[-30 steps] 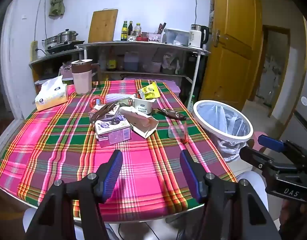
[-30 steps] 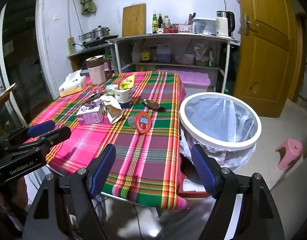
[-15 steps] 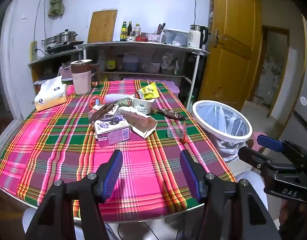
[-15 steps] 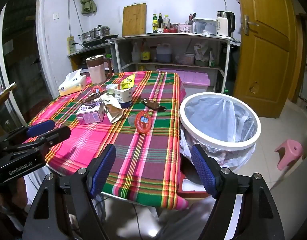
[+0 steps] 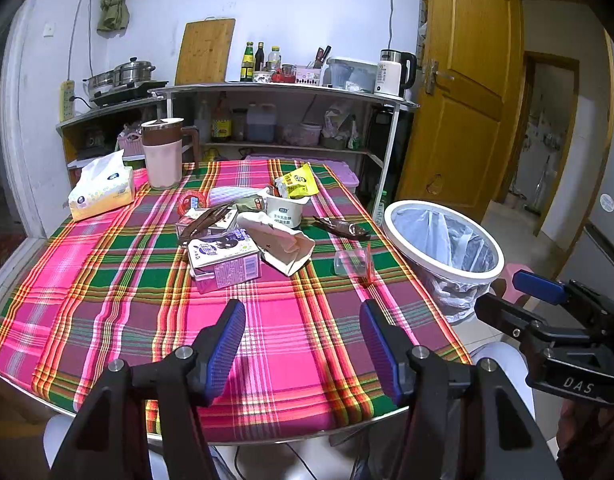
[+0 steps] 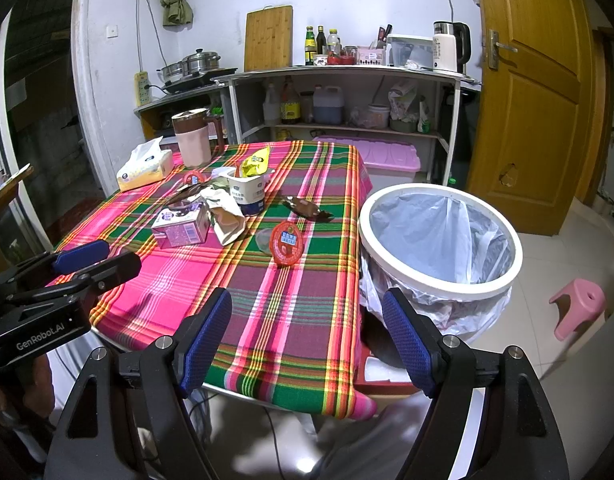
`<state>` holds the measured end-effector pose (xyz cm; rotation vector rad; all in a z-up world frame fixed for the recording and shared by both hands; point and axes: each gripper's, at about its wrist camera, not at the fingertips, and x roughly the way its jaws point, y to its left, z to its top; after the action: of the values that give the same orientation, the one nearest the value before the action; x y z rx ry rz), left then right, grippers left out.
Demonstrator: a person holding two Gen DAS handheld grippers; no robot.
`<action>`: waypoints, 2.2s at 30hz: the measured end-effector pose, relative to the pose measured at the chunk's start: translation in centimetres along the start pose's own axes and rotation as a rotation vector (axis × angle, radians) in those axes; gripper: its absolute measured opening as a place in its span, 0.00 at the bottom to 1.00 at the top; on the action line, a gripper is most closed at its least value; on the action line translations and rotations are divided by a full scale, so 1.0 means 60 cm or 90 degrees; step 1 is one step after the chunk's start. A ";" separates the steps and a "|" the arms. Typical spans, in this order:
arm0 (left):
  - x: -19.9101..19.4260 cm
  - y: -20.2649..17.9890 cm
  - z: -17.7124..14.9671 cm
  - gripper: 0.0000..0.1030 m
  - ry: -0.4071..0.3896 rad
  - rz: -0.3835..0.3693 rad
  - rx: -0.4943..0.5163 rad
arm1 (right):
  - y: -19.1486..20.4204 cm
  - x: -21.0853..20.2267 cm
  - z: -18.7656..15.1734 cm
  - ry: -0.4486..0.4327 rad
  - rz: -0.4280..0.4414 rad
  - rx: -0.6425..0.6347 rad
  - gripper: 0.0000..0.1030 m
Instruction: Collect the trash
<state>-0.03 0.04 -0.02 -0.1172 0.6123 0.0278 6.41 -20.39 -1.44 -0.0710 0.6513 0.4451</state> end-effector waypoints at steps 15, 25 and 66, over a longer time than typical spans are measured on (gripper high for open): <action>-0.005 0.000 0.001 0.57 0.000 -0.001 -0.001 | 0.000 0.000 0.000 0.001 -0.001 0.000 0.76; -0.004 0.001 0.001 0.57 0.000 -0.001 -0.001 | -0.003 0.000 0.001 0.002 -0.001 0.000 0.76; 0.021 0.003 -0.005 0.57 0.009 -0.011 -0.008 | 0.006 0.025 0.007 0.020 0.021 -0.004 0.76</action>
<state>0.81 0.16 -0.98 -0.1345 0.6249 0.0138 7.53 -19.40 -1.97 -0.0738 0.6821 0.4782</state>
